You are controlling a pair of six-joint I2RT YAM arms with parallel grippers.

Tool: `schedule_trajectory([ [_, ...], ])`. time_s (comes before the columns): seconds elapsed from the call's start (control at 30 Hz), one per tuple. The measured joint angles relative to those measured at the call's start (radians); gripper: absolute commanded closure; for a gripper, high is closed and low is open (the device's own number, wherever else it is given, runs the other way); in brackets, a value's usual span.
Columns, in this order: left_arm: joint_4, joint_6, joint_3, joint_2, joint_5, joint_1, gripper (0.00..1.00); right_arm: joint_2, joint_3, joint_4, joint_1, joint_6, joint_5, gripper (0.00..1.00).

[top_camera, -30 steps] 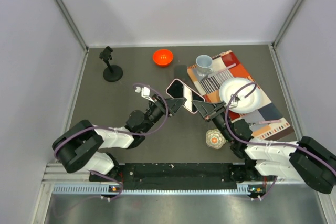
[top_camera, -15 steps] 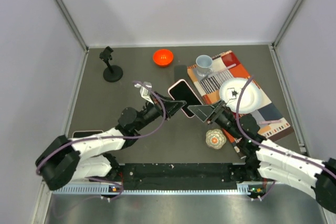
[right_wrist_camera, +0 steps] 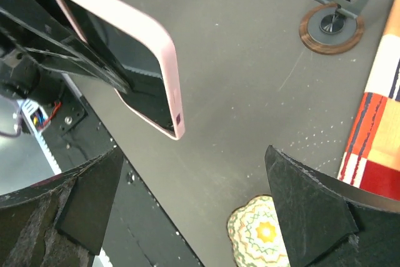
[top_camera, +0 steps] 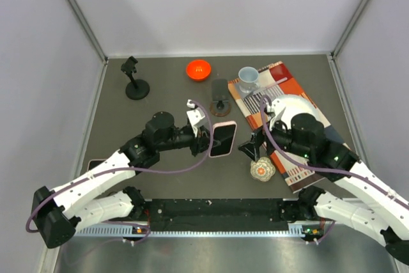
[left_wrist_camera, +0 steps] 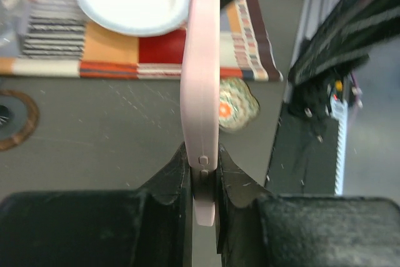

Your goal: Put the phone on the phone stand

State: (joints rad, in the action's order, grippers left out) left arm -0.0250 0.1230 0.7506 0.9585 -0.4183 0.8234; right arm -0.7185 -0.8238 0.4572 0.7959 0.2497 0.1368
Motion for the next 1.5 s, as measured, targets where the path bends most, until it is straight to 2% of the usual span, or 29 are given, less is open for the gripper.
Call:
schedule_trajectory([
  [0.17,0.169,-0.103,0.034,0.010,-0.146,0.000,1.00,-0.078,-0.171,0.135,-0.001,-0.125,0.138,0.27],
  [0.33,0.230,-0.150,0.047,0.011,-0.254,0.000,1.00,-0.177,-0.273,0.144,-0.001,-0.216,0.307,0.43],
  [0.5,0.260,-0.166,0.048,0.015,-0.323,0.000,1.00,-0.269,-0.275,0.187,0.002,-0.288,0.446,0.51],
  [0.6,0.268,-0.174,0.048,0.015,-0.341,0.000,1.00,-0.306,-0.276,0.196,0.021,-0.315,0.481,0.55],
  [0.73,0.279,-0.183,0.048,0.016,-0.367,0.000,1.00,-0.332,-0.279,0.196,0.043,-0.341,0.537,0.69],
  [0.9,0.296,-0.205,0.053,0.033,-0.390,0.000,1.00,-0.357,-0.279,0.196,0.051,-0.369,0.573,0.71],
  [1.0,0.302,-0.206,0.053,0.042,-0.404,0.000,1.00,-0.354,-0.279,0.194,0.053,-0.382,0.583,0.84],
  [1.03,0.303,-0.208,0.054,0.046,-0.410,0.000,1.00,-0.354,-0.279,0.195,0.053,-0.388,0.584,1.00],
  [1.13,0.311,-0.209,0.058,0.047,-0.422,0.000,1.00,-0.350,-0.277,0.198,0.053,-0.415,0.582,1.00],
  [1.17,0.316,-0.209,0.063,0.048,-0.422,0.000,0.99,-0.349,-0.277,0.198,0.053,-0.421,0.582,1.00],
  [1.2,0.321,-0.209,0.067,0.048,-0.422,0.000,0.90,-0.347,-0.276,0.195,0.053,-0.427,0.582,1.00],
  [1.23,0.323,-0.208,0.070,0.048,-0.422,0.000,0.69,-0.344,-0.276,0.193,0.053,-0.434,0.580,1.00],
  [1.3,0.323,-0.204,0.071,0.045,-0.404,0.000,0.50,-0.334,-0.261,0.174,0.053,-0.443,0.568,1.00],
  [1.33,0.317,-0.201,0.071,0.043,-0.396,0.000,0.45,-0.320,-0.238,0.156,0.054,-0.450,0.551,1.00],
  [1.5,0.315,-0.182,0.071,-0.041,-0.259,0.000,0.41,-0.259,-0.136,0.162,0.060,-0.506,0.425,1.00],
])
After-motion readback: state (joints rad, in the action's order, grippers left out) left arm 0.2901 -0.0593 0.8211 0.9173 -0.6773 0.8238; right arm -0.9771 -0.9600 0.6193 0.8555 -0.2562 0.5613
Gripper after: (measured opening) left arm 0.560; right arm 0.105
